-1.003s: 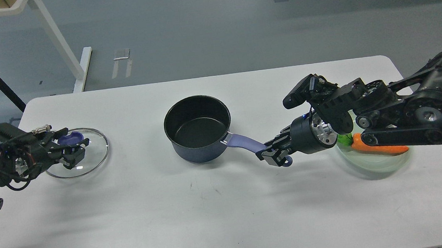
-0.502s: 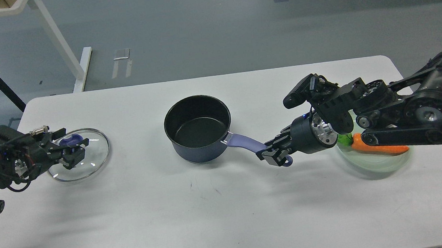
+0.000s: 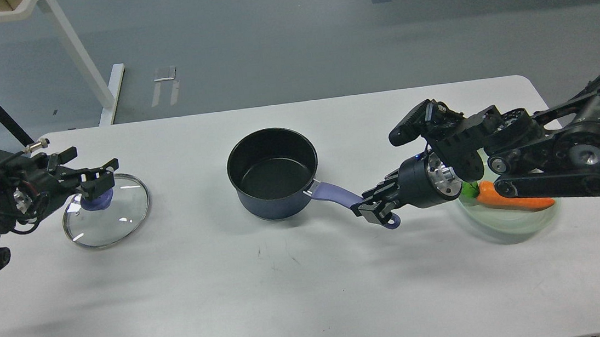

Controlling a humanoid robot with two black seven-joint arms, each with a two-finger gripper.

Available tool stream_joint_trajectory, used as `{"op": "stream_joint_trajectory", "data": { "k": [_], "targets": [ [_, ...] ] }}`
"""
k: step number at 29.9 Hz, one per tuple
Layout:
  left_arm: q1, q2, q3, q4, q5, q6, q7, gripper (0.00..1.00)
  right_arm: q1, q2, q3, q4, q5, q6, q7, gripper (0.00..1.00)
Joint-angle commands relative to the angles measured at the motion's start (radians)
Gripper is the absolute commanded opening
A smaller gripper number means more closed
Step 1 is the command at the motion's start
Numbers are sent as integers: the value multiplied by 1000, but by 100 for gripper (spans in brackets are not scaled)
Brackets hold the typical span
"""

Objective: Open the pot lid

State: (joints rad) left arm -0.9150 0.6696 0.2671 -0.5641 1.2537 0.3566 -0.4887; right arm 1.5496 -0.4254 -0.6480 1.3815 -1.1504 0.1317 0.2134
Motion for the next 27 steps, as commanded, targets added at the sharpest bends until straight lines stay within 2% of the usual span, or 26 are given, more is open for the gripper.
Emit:
{"op": "stream_joint_trajectory", "data": {
  "k": [1,6,8,12,14,18,24,27],
  "targets": [
    [-48,-1,4,-2,-155,-34,0,99,0,0,5,-1,0,-6,0,71],
    [-102,1,-5,-3,-316,-113,0,99,-3,-36,60,-6,14,-26,1,88],
    [-140,1,-5,-2,-429,-133,0,99,-19,-71,118,-6,91,-29,1,96],
    [-162,-10,-6,13,-607,-180,0,99,-117,-134,267,-42,308,-27,-2,98],
    [-163,-40,-17,13,-675,-179,0,99,-175,-156,379,-67,356,-24,-2,98],
    [-159,-111,-107,13,-871,-183,13,99,-302,-200,623,-110,370,-24,-2,99],
    [-130,-200,-216,18,-1117,-186,16,99,-488,-193,988,-196,389,-30,-9,100],
    [-127,-235,-250,21,-1171,-186,16,99,-540,-170,1102,-266,414,-30,-2,100]
  ]
}}
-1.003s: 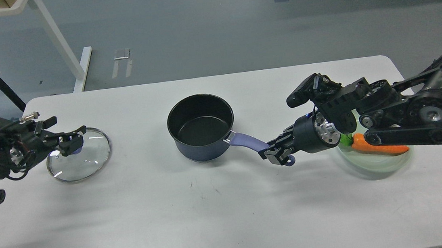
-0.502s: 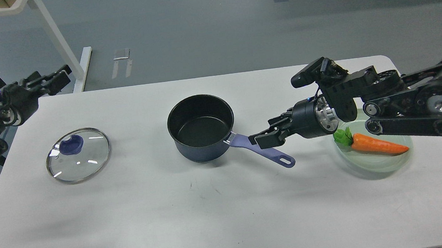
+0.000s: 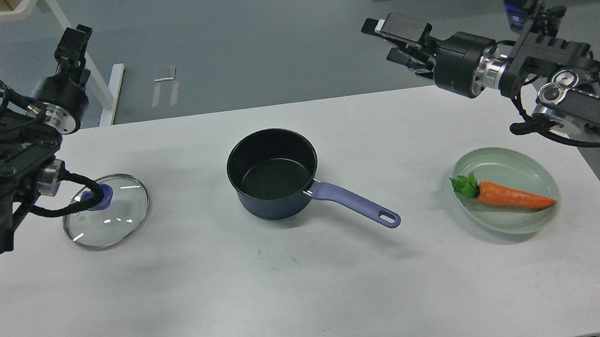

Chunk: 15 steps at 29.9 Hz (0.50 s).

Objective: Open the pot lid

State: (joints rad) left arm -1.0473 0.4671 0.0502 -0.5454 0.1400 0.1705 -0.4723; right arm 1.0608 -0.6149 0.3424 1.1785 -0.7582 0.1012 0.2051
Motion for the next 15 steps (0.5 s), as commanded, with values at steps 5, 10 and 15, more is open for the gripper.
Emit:
{"op": "stream_joint_trajectory", "data": {
  "k": [5,10,15],
  "targets": [
    [33,-91,-137,2,-170,-44,7,99,-123,76,228,-172,230,0,11,100],
    [87,-122,-219,1,-260,-222,9,99,-177,90,293,-252,498,0,11,100],
    [138,-142,-303,2,-301,-281,9,99,-197,167,300,-385,732,15,11,100]
  ]
}}
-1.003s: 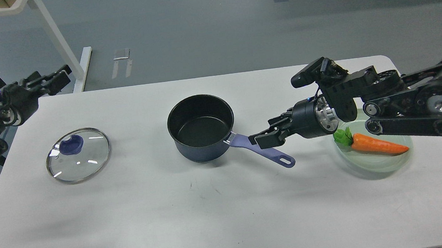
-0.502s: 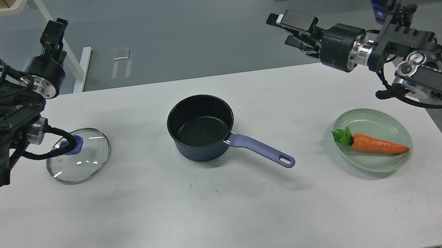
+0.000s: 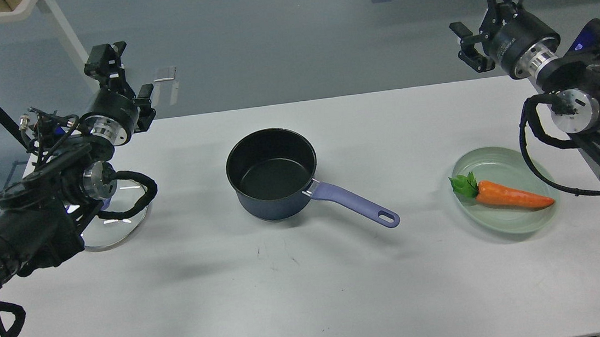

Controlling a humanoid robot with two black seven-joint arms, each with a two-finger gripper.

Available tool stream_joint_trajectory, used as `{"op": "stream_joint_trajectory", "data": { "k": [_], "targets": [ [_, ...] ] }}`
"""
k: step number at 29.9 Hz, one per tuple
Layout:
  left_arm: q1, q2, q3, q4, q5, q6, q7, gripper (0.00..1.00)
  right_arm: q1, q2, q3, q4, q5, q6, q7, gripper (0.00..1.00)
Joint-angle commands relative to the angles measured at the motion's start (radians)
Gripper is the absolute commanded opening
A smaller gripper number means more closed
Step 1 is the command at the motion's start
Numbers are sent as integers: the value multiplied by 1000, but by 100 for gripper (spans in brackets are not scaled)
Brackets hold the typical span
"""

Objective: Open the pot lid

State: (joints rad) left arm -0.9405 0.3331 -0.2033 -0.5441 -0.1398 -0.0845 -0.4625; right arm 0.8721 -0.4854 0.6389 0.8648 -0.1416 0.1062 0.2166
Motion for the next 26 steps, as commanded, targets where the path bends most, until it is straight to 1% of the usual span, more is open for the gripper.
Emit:
{"op": "stream_joint_trajectory", "data": {
  "k": [1,4,6,9,12,18,26],
  "targets": [
    [38,-9,-66,1,-27,-37,-1,99,-10,50,5,-85,140,10,-2,100],
    [46,-14,-103,0,-49,-73,-2,99,-28,96,36,-112,247,10,-2,100],
    [46,-14,-111,-2,-72,-78,-2,99,-45,132,82,-133,299,10,-3,100],
    [46,-12,-111,-5,-104,-78,-8,99,-61,197,155,-176,318,12,-9,100],
    [46,-8,-113,-8,-115,-77,-13,99,-61,243,186,-208,318,32,-13,100],
    [49,-9,-111,-8,-115,-66,-11,99,-68,248,186,-213,318,52,-5,100],
    [60,-11,-113,-13,-115,-74,-11,99,-87,248,185,-204,318,72,-3,100]
  ]
}}
